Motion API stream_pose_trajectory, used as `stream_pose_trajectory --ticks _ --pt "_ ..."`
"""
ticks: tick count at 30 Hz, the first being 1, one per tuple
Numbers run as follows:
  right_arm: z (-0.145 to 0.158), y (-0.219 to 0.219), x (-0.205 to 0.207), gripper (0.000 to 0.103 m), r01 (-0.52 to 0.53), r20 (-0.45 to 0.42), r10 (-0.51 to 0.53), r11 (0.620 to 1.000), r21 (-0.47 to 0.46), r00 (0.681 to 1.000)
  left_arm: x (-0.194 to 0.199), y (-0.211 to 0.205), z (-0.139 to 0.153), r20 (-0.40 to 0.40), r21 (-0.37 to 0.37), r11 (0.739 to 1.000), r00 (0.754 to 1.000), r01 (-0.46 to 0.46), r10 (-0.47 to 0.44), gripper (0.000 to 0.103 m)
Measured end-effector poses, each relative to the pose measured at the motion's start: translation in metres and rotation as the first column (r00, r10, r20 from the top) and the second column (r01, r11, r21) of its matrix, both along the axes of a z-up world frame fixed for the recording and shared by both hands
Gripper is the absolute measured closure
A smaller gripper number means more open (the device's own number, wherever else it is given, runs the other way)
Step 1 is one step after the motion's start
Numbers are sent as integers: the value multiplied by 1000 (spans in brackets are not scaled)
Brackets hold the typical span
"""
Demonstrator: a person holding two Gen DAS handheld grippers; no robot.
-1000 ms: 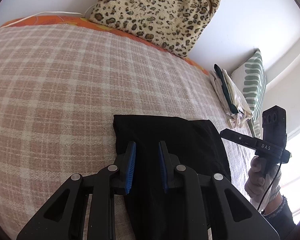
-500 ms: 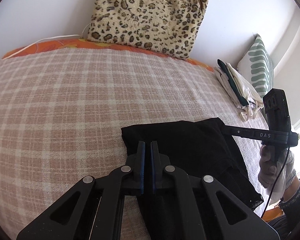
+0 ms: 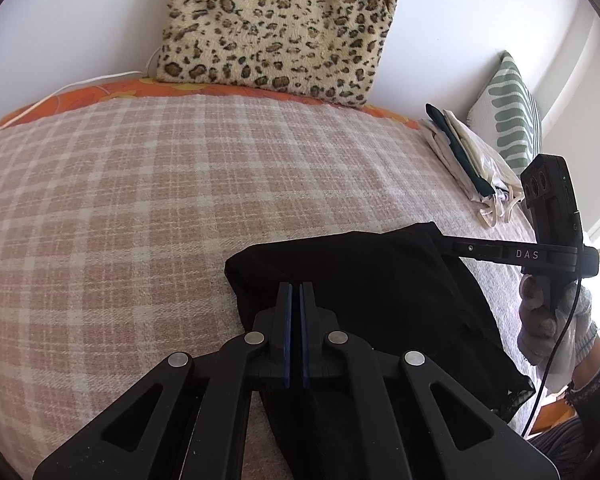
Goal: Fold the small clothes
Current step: 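Grasp the folded black shirt's edge with both grippers and straighten it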
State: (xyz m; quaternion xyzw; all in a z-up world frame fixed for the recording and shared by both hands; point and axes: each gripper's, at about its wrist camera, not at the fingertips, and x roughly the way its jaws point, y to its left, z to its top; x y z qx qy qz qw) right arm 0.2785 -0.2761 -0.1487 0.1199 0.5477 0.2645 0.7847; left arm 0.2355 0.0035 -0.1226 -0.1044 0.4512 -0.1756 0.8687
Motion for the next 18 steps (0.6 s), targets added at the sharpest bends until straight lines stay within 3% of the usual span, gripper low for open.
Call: stream_pose_trajectory --ticks 1,10,14,16,18 --pt "1 1 0 95 0 5 0 1000 -3 1000 1 2 1 2 -11 1000 1000 0 0 102" --pt "4 0 3 97 1 7 -1 1000 21 1000 7 39 3 -28 -168 980 994 -109 106 102" --pt "4 -1 6 97 29 17 -29 1000 13 999 8 42 -1 -35 -168 978 992 -122 117 102" --pt "4 -5 9 97 39 2 -39 998 43 999 11 43 -4 -60 -187 974 991 -127 118 98" --pt "1 -10 14 97 57 -35 -54 994 88 998 14 43 -9 -110 -226 964 987 -136 114 82"
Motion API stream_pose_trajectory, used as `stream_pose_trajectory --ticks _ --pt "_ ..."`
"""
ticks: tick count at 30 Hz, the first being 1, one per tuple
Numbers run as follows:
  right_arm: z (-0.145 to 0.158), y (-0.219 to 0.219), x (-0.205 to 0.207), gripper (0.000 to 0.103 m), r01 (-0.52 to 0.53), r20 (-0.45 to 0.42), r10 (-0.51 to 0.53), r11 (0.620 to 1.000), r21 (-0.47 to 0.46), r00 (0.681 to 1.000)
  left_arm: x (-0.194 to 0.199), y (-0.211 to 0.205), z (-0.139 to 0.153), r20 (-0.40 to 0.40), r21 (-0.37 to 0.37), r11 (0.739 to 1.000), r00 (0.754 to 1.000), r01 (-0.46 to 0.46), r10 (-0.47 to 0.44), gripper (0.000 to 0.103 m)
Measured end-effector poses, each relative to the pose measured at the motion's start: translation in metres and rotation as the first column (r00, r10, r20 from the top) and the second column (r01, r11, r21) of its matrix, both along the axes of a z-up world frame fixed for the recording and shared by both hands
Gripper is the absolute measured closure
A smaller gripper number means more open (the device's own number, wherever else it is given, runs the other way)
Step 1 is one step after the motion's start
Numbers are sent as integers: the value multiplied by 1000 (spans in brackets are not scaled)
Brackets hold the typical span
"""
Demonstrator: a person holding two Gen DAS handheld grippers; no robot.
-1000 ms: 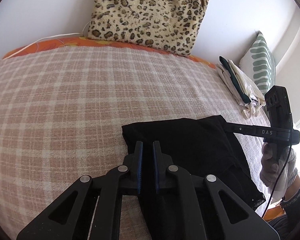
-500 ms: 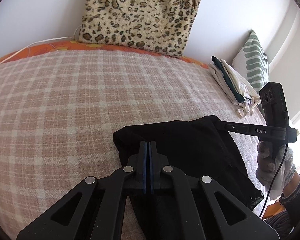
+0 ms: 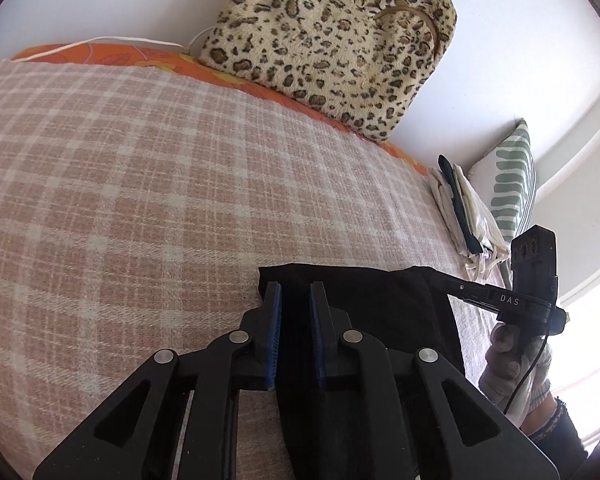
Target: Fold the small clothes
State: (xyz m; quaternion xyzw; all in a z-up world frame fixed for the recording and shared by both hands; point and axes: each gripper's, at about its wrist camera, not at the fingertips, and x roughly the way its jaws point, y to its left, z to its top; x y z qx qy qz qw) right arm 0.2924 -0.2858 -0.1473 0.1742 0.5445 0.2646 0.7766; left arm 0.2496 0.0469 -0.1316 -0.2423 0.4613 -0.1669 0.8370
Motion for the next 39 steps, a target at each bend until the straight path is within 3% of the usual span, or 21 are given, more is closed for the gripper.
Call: stream_pose_trajectory --ticks 2,5,6,7,9,13,17,20,21,25,31,39 --pt "-6 -5 5 96 6 -60 -2 998 60 998 3 -1 -4 -38 -11 1000 999 -12 11 71" --pt "-9 -6 7 96 26 -48 -24 999 35 999 4 -8 -7 -13 10 1000 1000 3 -3 75" --pt "-9 -4 7 96 18 -39 -17 1000 23 999 4 -12 -8 -4 33 999 1000 18 -18 96" --pt "-8 -1 6 96 10 -29 -9 1000 11 1000 5 -17 -8 6 50 998 999 42 -42 103" --pt "-3 4 4 97 -5 4 5 1000 -3 1000 5 -21 -7 30 93 995 999 40 -43 103" --pt "9 9 8 99 11 81 -7 998 -59 997 11 -13 -7 45 110 994 999 -13 8 103" --pt "2 11 15 99 -11 47 15 996 -86 999 14 -10 -14 5 79 997 1000 7 -8 102" --pt "1 9 10 99 -16 30 19 995 -100 999 12 -8 -13 -7 136 991 1000 -18 19 89" --pt "5 7 6 99 -12 42 17 993 -119 999 11 -5 -10 -6 146 989 1000 -29 30 89" --pt "27 -11 -20 98 -6 76 15 992 -122 997 -1 4 10 39 181 982 998 -46 40 89" --pt "60 -26 -83 98 -44 154 75 979 -199 985 -36 1 35 91 203 979 996 -13 -5 89" --pt "51 -12 -165 98 -120 186 196 927 -355 963 -57 -14 30 68 215 976 996 44 -60 89"
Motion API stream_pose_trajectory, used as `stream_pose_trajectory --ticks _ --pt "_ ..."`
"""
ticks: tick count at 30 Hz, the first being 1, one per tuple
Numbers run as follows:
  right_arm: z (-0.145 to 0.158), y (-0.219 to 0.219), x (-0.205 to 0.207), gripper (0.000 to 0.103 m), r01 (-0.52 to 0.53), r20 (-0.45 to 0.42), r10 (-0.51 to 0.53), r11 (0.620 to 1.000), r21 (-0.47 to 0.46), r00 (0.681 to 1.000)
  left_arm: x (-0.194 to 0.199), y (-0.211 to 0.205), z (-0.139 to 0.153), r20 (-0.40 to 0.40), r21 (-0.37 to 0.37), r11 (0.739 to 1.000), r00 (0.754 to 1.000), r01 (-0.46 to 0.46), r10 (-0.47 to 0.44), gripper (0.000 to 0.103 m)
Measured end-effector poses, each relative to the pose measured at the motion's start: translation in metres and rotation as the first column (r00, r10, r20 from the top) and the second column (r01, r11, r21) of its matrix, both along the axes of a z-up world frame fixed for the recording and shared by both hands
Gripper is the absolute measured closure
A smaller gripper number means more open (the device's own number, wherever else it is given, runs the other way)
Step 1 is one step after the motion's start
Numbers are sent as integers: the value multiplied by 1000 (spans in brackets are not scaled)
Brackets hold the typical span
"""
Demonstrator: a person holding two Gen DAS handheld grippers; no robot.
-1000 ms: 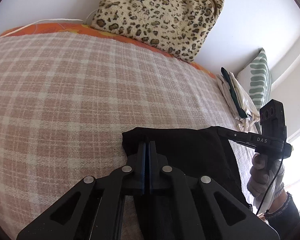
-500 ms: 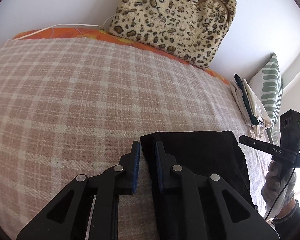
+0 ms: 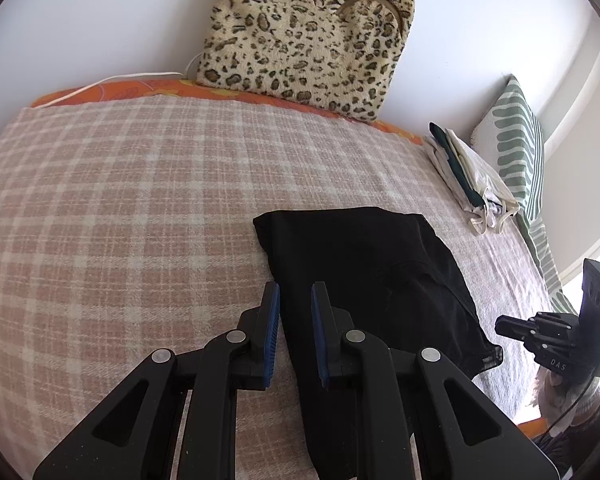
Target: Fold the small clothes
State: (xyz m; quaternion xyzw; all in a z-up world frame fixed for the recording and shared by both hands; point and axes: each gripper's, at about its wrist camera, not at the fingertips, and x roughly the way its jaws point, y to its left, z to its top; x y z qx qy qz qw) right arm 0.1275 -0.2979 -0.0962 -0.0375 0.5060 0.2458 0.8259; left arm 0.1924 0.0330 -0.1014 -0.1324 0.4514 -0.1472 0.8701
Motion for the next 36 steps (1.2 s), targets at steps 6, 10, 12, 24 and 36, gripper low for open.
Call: stream_pose_trajectory --ticks 6,10,12,24,36 --pt "-21 33 -44 98 -169 -77 165 984 -49 983 -2 -6 -4 -18 6 1000 1000 8 -8 86" --pt "-10 27 -57 98 -164 -62 165 986 11 984 -4 -4 -3 -16 -9 1000 1000 4 -4 75" --pt "2 16 -55 97 -132 -26 134 989 60 991 -4 -4 -2 -17 -12 1000 1000 8 -8 75" --pt "-14 -33 -9 44 137 -186 -91 958 251 978 24 36 -22 -136 -289 951 988 -114 77 53" --pt "-52 -47 10 44 270 -393 -95 866 421 915 57 47 -54 -244 -411 890 965 -197 101 53"
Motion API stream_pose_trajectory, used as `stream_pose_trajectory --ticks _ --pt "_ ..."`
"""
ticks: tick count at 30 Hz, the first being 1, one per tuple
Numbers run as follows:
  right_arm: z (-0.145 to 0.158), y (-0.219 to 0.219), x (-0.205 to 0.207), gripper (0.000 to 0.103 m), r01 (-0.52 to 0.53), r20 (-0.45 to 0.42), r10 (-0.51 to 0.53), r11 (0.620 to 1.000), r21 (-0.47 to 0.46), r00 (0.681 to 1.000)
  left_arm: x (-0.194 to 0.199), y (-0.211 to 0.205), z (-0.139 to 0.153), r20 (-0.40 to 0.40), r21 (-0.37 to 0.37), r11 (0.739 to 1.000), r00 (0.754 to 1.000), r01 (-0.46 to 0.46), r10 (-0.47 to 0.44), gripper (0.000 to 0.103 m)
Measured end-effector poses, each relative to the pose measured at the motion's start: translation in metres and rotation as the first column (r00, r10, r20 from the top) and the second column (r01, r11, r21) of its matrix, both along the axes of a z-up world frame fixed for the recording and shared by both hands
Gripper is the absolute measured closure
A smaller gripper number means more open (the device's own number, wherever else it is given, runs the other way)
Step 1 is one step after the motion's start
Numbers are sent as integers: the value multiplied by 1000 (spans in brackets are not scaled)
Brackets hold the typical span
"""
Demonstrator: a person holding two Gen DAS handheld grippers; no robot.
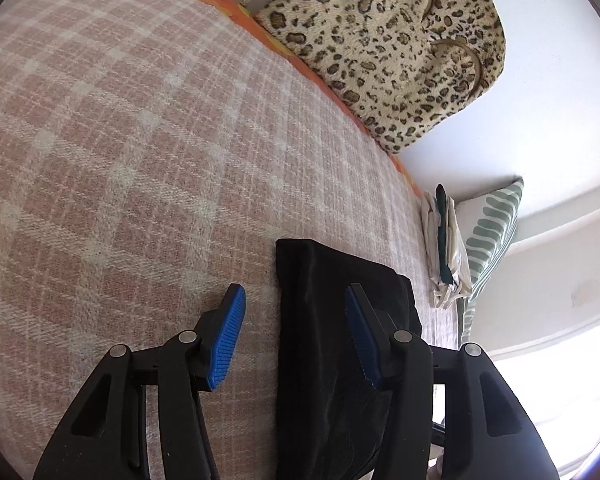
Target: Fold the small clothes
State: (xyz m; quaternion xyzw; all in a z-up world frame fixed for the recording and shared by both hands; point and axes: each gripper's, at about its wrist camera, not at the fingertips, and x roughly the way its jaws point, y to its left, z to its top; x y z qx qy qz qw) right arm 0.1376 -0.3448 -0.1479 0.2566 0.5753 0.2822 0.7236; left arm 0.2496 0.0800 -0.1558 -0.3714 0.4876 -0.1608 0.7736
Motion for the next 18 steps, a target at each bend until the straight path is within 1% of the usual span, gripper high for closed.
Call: stream_pose_trajectory --ticks 3,5,9,11,14,15,16,18 --pt "-4 -1 4 44 19 -20 -18 999 37 1000 10 -5 0 14 1 1000 1000 11 -11 53" --pt "-3 2 5 44 9 -13 -9 1000 27 1000 16 -11 -1 8 6 999 999 35 -35 53" --pt "0 9 4 44 -15 6 14 1000 5 1000 20 -14 -2 18 -3 999 999 33 -33 54" --pt "0 11 6 42 -14 3 14 1000 11 1000 23 -15 -1 28 22 1000 999 22 -23 54" --pt "-2 8 7 42 -6 -14 6 999 36 1000 27 -24 5 59 125 992 997 34 -42 54" --pt "-3 7 7 42 -5 -25 6 999 53 1000 28 -28 5 66 148 988 996 43 -53 54" --pt "-6 4 7 42 -5 -50 9 997 81 999 28 -31 5 74 160 986 995 47 -60 54" --pt "-9 0 5 42 10 -75 -1 993 120 997 28 -35 3 84 153 986 994 63 -76 54"
